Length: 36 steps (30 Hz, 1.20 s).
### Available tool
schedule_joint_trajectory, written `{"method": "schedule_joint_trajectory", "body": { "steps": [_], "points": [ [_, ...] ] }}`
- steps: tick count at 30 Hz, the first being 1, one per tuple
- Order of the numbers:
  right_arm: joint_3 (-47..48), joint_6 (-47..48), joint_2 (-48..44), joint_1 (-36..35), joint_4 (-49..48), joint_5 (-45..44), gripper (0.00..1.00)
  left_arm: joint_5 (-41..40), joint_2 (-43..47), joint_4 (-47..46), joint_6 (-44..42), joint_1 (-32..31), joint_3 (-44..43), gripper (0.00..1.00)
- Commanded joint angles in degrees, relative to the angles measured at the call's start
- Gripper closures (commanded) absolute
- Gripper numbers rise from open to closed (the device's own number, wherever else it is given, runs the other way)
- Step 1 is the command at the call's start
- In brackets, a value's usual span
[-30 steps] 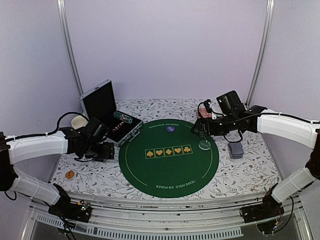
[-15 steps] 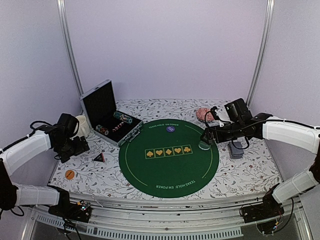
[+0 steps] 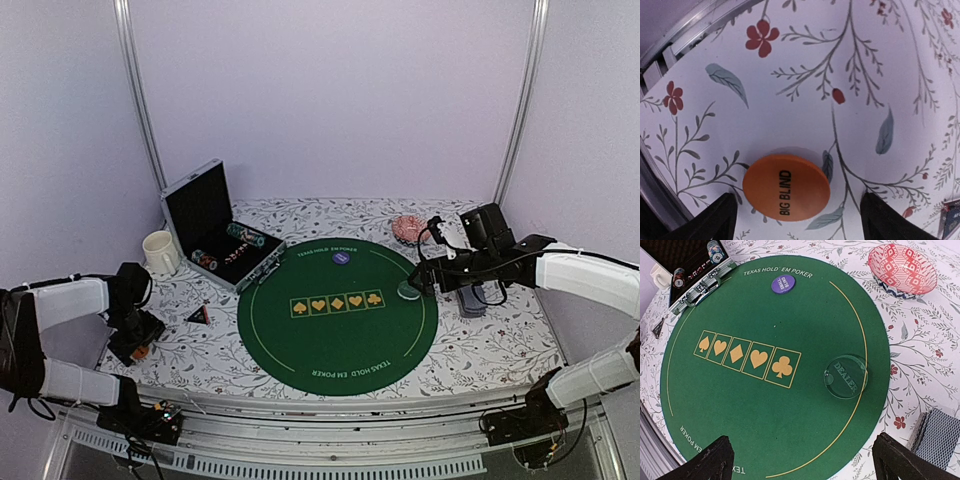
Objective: Distribute texas hold em gaming equipment
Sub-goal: Move the big blind button to the center of the board.
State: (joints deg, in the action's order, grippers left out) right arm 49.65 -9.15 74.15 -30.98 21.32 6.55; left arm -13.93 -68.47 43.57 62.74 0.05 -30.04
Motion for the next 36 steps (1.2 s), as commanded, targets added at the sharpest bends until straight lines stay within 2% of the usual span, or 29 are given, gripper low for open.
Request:
{"method": "schedule_joint_trajectory", "body": {
  "steps": [1, 3, 8, 15, 20, 28, 31, 36],
  "points": [
    [-0.9, 0.1, -2.4, 0.4, -1.2, 0.4, 0.01, 1.1, -3.4, -4.0, 3.7, 2.0, 2.0, 0.13],
    [-0.9, -0.1, -2.8, 0.4, -1.2, 0.4, 0.01, 1.8, -5.1, -5.7, 3.1, 2.3, 2.9, 0.15],
    [-0.4, -0.6, -3.2, 0.4, -0.5, 0.3, 0.01, 4.8, -7.3, -9.7, 2.7, 2.3, 4.8, 0.34],
    [0.7, -1.0, -3.5, 0.4, 0.7, -0.2, 0.01, 10.8, -8.2, -12.7, 2.2, -0.1, 6.2, 0.45],
    [1.8, -1.3, -3.0, 0.4, 1.2, 0.0, 0.01, 11.3, -8.5, -12.5, 6.0, -10.2, 5.5, 0.46],
    [3.6, -2.0, -2.7, 0.4, 2.5, 0.9, 0.01, 12.9, -16.8, -10.0, 12.5, -30.6, 0.6, 0.46],
    [4.0, -2.6, -2.7, 0.4, 3.0, 1.4, 0.01, 13.6, -21.0, -8.7, 12.0, -35.9, -3.1, 0.46],
    [4.9, -3.2, -2.5, 0.4, 4.0, 2.0, 0.01, 11.5, -24.7, -5.2, 3.6, -41.0, -11.4, 0.46]
  ]
}}
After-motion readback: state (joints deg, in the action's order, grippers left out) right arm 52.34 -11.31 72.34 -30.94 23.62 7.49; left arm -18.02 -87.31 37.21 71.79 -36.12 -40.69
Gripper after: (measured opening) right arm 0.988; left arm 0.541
